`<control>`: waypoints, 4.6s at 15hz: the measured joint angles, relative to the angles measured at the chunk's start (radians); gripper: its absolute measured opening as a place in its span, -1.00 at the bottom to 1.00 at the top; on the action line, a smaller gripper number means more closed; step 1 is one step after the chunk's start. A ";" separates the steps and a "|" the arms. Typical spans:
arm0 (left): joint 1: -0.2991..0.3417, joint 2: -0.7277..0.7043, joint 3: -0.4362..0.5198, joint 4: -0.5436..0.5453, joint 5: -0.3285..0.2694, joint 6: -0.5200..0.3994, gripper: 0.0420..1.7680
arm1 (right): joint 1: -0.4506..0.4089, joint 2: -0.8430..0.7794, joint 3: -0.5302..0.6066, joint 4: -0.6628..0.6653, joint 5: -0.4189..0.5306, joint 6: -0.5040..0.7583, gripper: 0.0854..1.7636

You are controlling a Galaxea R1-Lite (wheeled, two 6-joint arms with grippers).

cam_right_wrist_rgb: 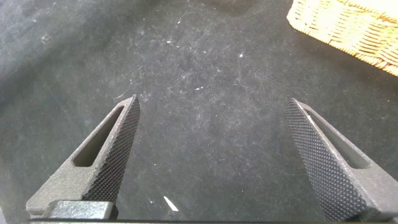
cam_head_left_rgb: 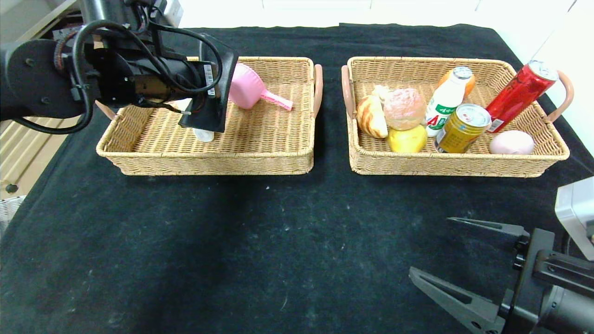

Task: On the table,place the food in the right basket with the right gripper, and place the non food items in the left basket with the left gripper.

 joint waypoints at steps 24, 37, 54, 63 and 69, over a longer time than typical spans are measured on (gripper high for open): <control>-0.048 -0.080 0.127 0.014 0.013 0.013 0.71 | 0.007 -0.015 -0.002 0.000 0.001 0.001 0.94; -0.063 -0.787 0.830 0.020 0.029 0.046 0.89 | -0.083 -0.153 -0.021 0.157 -0.004 -0.022 0.94; 0.374 -1.394 0.566 0.678 -0.416 0.151 0.93 | -0.491 -0.905 -0.547 1.413 -0.141 -0.047 0.94; 0.402 -1.461 0.387 0.850 -0.460 0.143 0.94 | -0.654 -0.959 -0.688 1.557 -0.126 -0.057 0.94; 0.368 -1.519 0.449 0.892 -0.462 0.142 0.94 | -0.751 -1.000 -0.629 1.556 -0.067 -0.083 0.94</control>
